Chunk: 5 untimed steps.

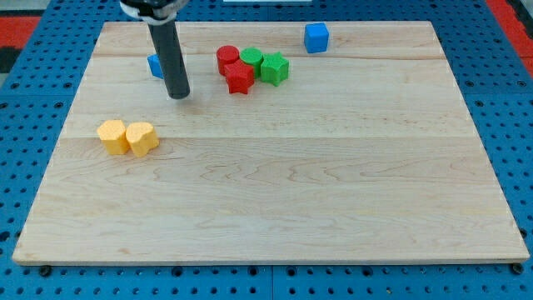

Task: Adjust red star to the bottom of red circle

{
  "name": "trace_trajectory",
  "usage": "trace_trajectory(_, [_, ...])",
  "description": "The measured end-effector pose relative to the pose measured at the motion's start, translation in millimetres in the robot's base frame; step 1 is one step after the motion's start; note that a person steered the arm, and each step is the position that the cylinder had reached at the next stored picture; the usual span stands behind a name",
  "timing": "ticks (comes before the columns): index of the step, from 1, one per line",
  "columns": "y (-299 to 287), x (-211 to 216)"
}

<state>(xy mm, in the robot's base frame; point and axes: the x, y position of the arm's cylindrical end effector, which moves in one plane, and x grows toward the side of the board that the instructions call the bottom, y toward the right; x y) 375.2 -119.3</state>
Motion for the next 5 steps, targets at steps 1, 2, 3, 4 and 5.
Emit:
trace_trajectory(1, [71, 7])
trace_trajectory(2, [120, 7])
trace_trajectory(3, [135, -3])
trace_trajectory(4, [127, -10])
trace_trajectory(5, [103, -10])
